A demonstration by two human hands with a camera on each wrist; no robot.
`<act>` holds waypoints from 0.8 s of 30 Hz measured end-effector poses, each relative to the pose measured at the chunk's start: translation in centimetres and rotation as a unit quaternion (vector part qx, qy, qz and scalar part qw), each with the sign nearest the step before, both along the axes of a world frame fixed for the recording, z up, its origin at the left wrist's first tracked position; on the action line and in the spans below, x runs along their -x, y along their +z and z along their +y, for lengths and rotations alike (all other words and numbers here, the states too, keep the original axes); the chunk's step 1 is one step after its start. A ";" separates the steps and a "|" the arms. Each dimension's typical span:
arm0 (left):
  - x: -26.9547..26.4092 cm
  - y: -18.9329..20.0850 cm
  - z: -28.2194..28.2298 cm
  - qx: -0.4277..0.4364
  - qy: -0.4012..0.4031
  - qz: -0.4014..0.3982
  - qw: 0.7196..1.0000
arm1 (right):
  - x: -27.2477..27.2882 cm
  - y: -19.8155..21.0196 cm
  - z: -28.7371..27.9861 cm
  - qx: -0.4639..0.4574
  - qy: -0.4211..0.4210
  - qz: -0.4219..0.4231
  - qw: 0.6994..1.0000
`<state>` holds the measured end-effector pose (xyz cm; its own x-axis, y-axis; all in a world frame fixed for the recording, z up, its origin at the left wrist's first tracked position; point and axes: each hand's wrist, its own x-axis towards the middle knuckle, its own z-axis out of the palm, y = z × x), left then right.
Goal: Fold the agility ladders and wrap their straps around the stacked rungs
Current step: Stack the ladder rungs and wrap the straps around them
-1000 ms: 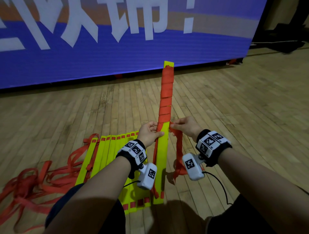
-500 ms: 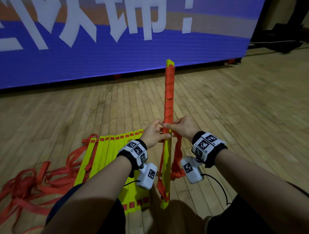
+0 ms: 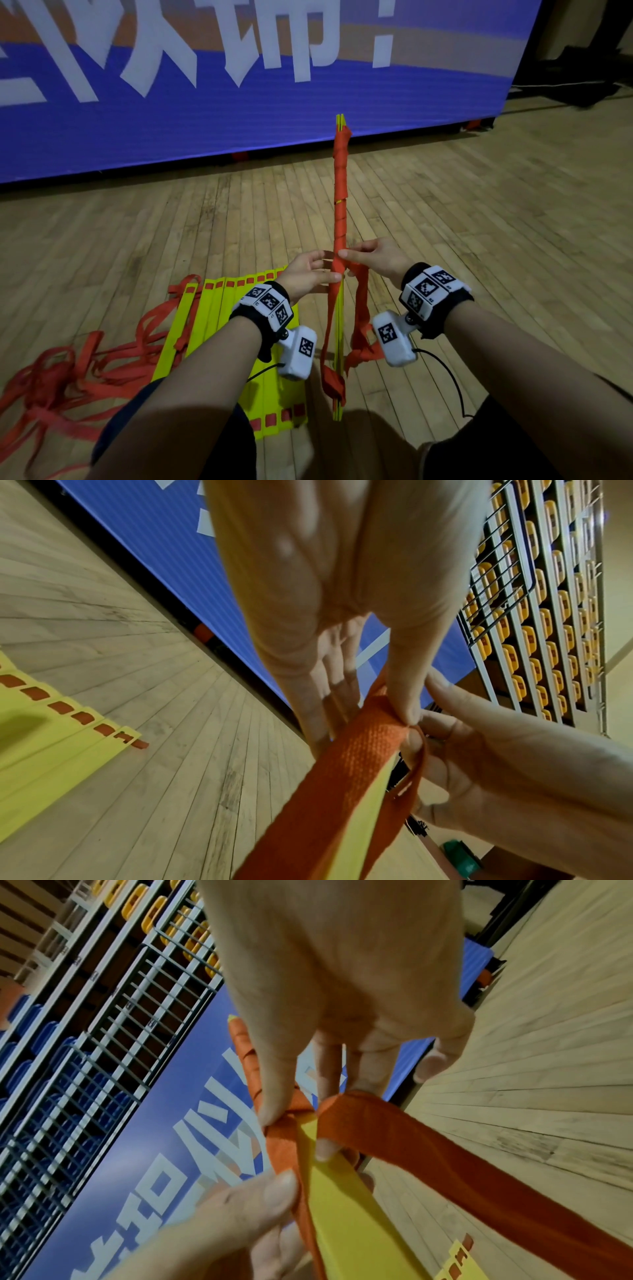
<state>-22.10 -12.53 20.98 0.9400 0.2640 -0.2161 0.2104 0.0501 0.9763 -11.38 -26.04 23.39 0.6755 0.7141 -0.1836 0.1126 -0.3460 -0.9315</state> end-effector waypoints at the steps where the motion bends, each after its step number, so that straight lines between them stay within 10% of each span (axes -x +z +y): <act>1: 0.0 0.0 -0.1 -0.007 0.000 0.000 1.000 | -0.1 0.1 -0.1 0.005 0.004 0.008 1.000; 24: -0.3 0.2 -0.5 -0.032 0.093 -0.025 0.995 | 0.5 0.0 0.8 -0.032 -0.055 -0.020 0.998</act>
